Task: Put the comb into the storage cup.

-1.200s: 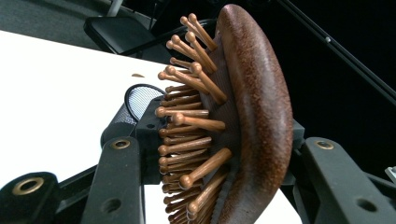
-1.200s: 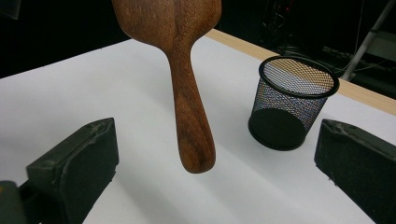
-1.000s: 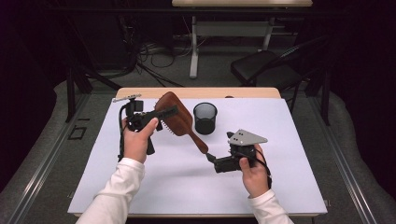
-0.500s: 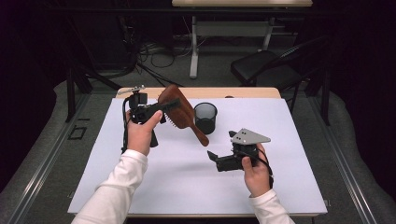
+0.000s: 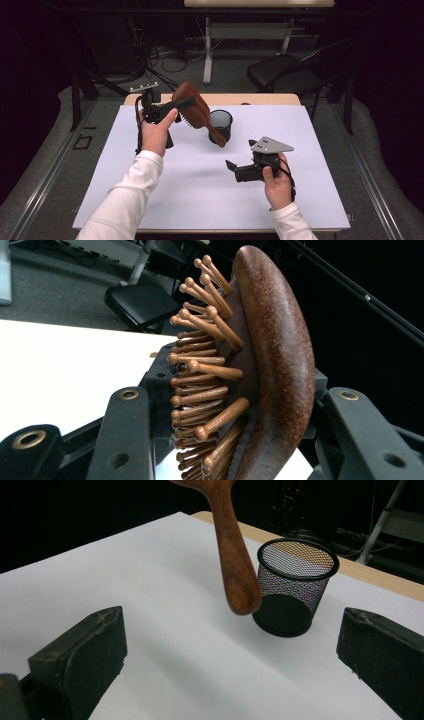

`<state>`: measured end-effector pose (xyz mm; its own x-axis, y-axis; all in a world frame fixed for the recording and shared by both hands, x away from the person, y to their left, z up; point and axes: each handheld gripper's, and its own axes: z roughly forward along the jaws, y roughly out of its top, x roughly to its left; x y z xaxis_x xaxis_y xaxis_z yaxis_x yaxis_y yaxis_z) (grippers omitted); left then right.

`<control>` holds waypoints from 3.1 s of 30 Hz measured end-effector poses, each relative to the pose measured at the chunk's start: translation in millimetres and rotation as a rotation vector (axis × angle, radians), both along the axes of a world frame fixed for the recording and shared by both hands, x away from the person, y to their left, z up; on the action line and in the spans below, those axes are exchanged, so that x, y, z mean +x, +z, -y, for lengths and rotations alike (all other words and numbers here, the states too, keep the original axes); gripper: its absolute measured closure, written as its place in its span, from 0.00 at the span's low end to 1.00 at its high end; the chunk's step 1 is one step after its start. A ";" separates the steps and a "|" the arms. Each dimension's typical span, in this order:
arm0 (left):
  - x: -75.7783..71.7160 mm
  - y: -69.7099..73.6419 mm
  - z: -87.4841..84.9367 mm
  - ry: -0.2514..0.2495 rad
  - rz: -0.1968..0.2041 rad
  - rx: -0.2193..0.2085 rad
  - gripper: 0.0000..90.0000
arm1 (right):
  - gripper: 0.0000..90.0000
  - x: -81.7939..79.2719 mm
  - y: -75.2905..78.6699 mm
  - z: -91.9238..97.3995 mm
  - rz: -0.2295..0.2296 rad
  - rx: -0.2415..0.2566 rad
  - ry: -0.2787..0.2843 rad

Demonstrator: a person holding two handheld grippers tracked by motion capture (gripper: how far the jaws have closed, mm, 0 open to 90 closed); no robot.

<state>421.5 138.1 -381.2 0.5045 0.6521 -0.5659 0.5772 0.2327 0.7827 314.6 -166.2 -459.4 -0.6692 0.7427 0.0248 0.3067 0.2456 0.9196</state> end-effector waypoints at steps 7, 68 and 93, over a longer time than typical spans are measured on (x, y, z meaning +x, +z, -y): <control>7.1 11.6 6.7 0.021 0.016 0.016 0.57 | 0.00 0.9 0.6 2.7 0.003 0.005 -0.002; 61.4 3.1 36.1 0.219 0.038 0.111 0.56 | 0.00 -5.4 4.5 15.1 0.017 0.018 -0.031; 66.4 -28.9 42.0 0.236 -0.009 0.119 0.56 | 0.00 -6.8 4.9 18.1 0.017 0.023 -0.039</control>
<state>487.9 96.1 -410.0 0.3256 0.8134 -0.4820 0.5245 0.2688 0.8079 307.7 -184.3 -454.6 -0.6400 0.7677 0.0312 0.3000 0.2123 0.9300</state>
